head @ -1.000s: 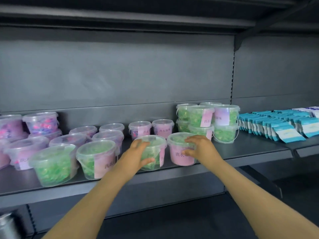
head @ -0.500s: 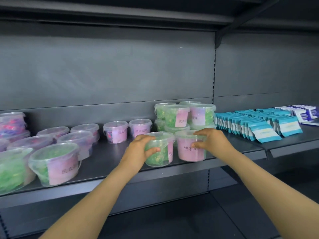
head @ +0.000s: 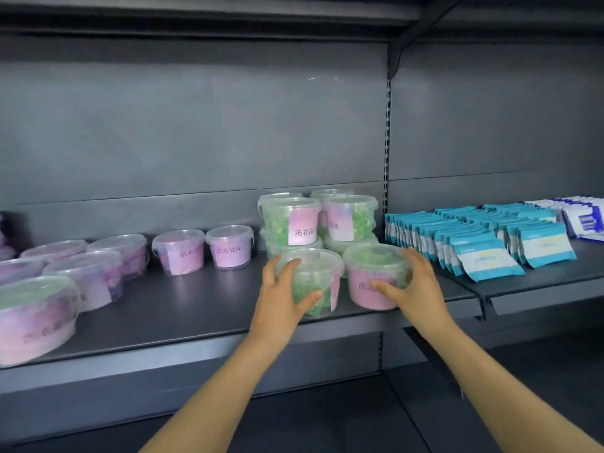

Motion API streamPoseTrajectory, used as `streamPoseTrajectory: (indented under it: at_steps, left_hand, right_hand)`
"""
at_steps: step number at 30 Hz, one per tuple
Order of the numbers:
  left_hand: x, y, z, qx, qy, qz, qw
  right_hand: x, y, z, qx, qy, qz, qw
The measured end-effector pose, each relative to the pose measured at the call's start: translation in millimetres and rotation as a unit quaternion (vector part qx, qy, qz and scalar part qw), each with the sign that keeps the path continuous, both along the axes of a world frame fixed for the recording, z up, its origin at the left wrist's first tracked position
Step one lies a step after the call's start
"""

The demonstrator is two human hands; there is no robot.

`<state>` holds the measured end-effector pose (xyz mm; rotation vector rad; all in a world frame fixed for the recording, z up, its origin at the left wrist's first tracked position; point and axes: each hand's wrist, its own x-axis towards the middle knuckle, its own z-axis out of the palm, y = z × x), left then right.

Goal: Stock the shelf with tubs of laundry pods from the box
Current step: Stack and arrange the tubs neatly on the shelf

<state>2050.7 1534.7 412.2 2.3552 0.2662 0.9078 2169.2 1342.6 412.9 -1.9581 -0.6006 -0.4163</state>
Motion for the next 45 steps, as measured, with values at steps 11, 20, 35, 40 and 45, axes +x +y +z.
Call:
streamPoseTrajectory:
  at_steps: [11,20,35,40,45]
  left_hand:
    - [-12.2,12.2,1.0,-0.078,-0.022,0.024,0.996]
    - [-16.4,21.7,7.5,-0.077,0.031,0.004,0.997]
    - [-115.8,37.8,62.0,0.295,0.216,0.118,0.923]
    - [-176.7,64.2,80.1,0.339,0.237,0.198,0.889]
    - [-243.9,90.9,86.1,0.33,0.258,0.282,0.863]
  right_hand:
    - [9.7,7.0,-1.1,0.021,0.049,0.079,0.995]
    - [-2.5,2.6,21.3,-0.064,-0.011,0.08,0.995]
    - [-84.4,-6.8,70.3,-0.453,-0.175,0.027,0.874]
    - [-123.6,35.4,83.4,-0.446,-0.209,0.078,0.867]
    - [-164.9,97.2,91.0,-0.428,-0.23,0.13,0.864]
